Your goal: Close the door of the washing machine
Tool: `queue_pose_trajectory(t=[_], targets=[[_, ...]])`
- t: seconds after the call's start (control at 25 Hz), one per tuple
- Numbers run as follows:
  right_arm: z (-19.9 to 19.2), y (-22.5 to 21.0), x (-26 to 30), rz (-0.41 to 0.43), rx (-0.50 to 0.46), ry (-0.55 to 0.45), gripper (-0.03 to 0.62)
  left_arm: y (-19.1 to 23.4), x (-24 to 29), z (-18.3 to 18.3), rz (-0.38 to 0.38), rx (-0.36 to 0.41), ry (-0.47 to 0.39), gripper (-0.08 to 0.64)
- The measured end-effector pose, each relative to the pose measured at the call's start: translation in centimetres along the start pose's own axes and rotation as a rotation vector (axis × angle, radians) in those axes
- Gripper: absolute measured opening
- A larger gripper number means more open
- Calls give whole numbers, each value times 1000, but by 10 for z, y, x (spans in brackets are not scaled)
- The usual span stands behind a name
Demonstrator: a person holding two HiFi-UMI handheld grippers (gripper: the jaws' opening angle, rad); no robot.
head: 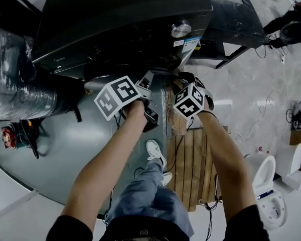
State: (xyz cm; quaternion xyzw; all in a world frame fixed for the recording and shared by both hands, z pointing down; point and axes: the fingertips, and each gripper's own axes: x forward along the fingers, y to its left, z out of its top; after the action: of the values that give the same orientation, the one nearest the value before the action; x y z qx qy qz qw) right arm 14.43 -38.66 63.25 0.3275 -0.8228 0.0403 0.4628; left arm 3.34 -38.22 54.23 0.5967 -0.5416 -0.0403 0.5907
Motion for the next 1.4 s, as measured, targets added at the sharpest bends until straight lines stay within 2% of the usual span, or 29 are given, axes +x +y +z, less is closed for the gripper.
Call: queue_pose_trajectory(t=[0.12,0.64,0.84,1.4], targets=[[8,-12,1,-15,34,-30,147,-3,7,6,-2,-1,-8,205],[24,-40,23,-46,26,7,161,-9,26,23,-22,-68,20,207],[30,-48,29,-88,28,9,166,-10,32,29,-26,-57,25,207],[31,-54,33,-120,23,-10,184,-11,35,31,-25,-55,43,210]])
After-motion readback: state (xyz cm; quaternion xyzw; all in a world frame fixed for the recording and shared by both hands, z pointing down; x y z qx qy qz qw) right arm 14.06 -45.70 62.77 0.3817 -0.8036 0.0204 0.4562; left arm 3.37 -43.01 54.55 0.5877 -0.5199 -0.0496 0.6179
